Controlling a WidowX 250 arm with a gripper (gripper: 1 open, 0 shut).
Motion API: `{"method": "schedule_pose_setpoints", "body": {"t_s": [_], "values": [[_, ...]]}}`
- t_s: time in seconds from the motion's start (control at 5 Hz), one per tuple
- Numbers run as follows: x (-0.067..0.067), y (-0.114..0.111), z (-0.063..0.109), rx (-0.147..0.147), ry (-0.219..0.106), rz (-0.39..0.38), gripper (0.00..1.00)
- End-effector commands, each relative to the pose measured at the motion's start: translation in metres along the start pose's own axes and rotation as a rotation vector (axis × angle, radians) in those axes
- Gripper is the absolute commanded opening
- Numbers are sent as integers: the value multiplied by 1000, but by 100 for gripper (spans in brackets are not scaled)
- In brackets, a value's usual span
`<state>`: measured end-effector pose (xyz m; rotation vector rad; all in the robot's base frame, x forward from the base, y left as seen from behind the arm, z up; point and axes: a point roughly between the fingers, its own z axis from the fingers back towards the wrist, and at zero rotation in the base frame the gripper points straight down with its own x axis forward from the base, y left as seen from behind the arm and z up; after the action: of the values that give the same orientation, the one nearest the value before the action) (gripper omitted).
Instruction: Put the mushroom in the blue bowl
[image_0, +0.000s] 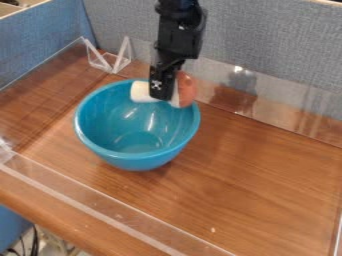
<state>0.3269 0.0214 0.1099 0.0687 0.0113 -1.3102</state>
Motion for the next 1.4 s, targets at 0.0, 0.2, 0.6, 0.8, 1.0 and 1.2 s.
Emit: {"method": "schedule_pose_setpoints", "body": {"t_s": [0.0, 0.2, 0.6, 0.8, 1.0, 1.2], "values": [[-4, 10, 12, 47, -3, -6, 0], [-4, 12, 11, 45, 1, -25, 0], [-4, 15, 12, 46, 6, -61, 0], [-5, 16, 14, 48, 7, -78, 0], [-10, 3, 11, 35, 19, -98, 0], [-15, -7, 9, 25, 28, -116, 0]]}}
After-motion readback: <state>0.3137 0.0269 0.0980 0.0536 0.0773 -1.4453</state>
